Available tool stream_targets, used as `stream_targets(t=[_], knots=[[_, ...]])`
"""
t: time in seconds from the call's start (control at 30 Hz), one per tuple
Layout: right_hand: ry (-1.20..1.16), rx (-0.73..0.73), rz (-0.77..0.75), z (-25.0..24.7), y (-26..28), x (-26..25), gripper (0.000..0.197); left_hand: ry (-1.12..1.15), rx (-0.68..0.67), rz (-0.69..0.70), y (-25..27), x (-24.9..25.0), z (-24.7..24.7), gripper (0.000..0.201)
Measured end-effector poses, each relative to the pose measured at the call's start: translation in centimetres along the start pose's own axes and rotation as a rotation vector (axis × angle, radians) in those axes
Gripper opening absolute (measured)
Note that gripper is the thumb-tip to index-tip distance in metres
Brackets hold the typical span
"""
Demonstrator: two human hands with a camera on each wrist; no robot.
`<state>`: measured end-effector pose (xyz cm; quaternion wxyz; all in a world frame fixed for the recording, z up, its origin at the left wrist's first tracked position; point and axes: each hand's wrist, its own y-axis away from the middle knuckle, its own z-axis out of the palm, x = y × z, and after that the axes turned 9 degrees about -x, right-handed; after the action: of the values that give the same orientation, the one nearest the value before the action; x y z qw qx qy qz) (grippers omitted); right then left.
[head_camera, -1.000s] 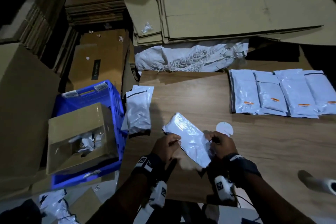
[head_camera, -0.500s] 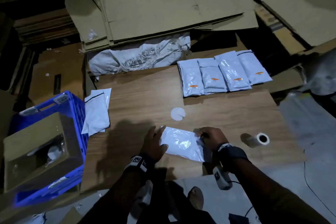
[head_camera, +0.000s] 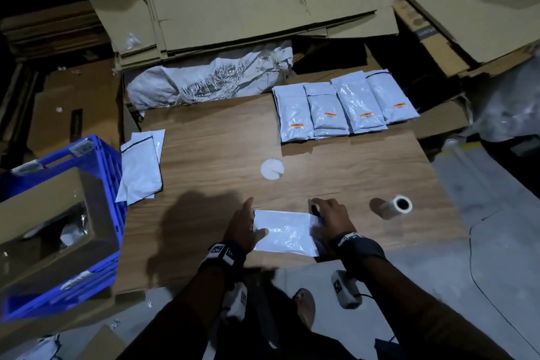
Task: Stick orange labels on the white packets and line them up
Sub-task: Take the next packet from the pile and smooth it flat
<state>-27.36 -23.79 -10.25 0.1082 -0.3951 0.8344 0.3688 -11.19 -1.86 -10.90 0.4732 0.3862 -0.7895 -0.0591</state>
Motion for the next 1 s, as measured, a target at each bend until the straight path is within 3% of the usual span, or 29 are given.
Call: stream_targets(t=[0.27, 0.33, 0.4, 0.53, 0.6, 0.7, 0.73, 0.8, 0.87, 1.0], knots=[[0.088, -0.087, -0.010, -0.6, 0.3, -0.9, 0.036, 0.065, 0.003, -0.076, 0.3, 0.0, 0.9, 0.111], [0.123, -0.041, -0.047, -1.6, 0.7, -1.6, 0.024, 0.010, -0.002, -0.050, 0.7, 0.6, 0.2, 0.095], [0.090, 0.098, -0.144, -2.7, 0.8, -2.1, 0.016, -0.044, 0.055, 0.020, 0.8, 1.5, -1.1, 0.068], [-0.002, 0.403, -0.320, -4.4, 1.1, -2.6, 0.017, 0.020, 0.306, 0.271, 0.9, 2.8, -3.5, 0.027], [-0.019, 0.479, -0.331, -4.4, 1.4, -2.8, 0.025, 0.000, 0.347, 0.394, 0.8, 2.5, -3.8, 0.021], [0.037, 0.341, -0.249, -2.8, 1.1, -1.8, 0.022, -0.005, 0.274, 0.526, 0.8, 0.5, -3.2, 0.031], [0.069, 0.242, -0.190, -2.1, 1.0, -1.2, 0.016, -0.009, 0.222, 0.533, 1.0, -0.3, -2.7, 0.033], [0.130, 0.088, -0.111, -0.6, 1.0, -0.1, 0.025, -0.062, 0.139, 0.487, 1.6, -2.0, -1.6, 0.037], [0.119, 0.057, -0.120, 0.5, 1.3, 0.8, 0.029, -0.095, 0.110, 0.457, 2.2, -3.2, -0.5, 0.038], [0.069, 0.118, -0.199, 1.5, 2.4, 1.5, 0.021, -0.165, 0.096, 0.526, 2.1, -3.9, 0.1, 0.025]])
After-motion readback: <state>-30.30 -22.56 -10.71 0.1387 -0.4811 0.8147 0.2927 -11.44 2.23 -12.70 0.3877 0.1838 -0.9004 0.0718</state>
